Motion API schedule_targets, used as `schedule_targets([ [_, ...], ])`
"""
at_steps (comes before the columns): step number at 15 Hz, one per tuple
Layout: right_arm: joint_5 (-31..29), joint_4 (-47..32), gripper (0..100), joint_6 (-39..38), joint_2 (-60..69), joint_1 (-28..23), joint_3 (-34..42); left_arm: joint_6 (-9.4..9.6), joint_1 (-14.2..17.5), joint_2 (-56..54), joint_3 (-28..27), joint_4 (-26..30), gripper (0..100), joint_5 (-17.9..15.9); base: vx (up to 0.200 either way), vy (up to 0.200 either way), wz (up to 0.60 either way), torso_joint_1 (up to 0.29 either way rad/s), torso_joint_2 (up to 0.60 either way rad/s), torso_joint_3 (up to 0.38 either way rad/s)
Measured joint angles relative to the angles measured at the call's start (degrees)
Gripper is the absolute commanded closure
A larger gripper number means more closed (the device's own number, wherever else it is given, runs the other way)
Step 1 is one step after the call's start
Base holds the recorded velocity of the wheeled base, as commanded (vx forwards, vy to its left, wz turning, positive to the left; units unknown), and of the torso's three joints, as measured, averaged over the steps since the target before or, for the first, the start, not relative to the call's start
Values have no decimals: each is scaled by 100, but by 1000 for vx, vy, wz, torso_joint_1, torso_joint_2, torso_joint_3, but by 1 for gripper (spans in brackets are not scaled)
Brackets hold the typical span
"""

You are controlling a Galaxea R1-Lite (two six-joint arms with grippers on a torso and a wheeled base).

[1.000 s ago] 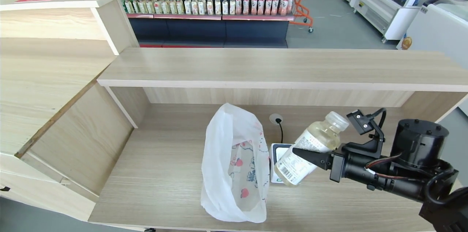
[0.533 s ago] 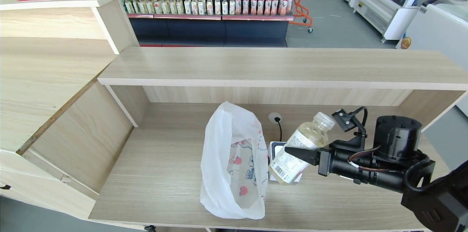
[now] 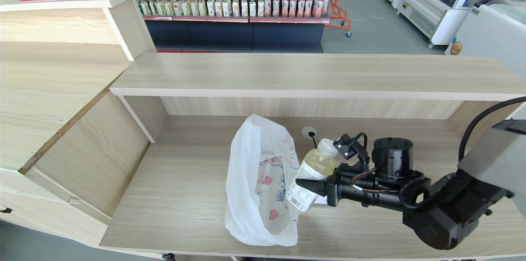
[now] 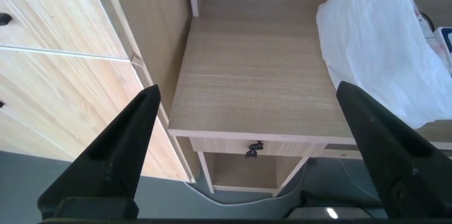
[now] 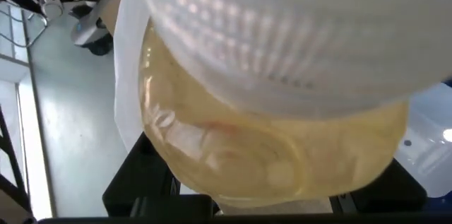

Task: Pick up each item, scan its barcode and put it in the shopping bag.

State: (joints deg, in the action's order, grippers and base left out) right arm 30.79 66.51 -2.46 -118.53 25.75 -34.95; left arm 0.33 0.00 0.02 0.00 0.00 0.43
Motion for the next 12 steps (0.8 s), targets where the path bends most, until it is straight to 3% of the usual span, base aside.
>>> schedule_targets([
  [9,0,-241,100,638,-1124,479,-1491,0,0,0,0,0,0,0,0,0,0,0,0,0],
  [12,-4,-260,100,1590,-1480,529,-1749,2,0,0,0,0,0,0,0,0,0,0,0,0],
])
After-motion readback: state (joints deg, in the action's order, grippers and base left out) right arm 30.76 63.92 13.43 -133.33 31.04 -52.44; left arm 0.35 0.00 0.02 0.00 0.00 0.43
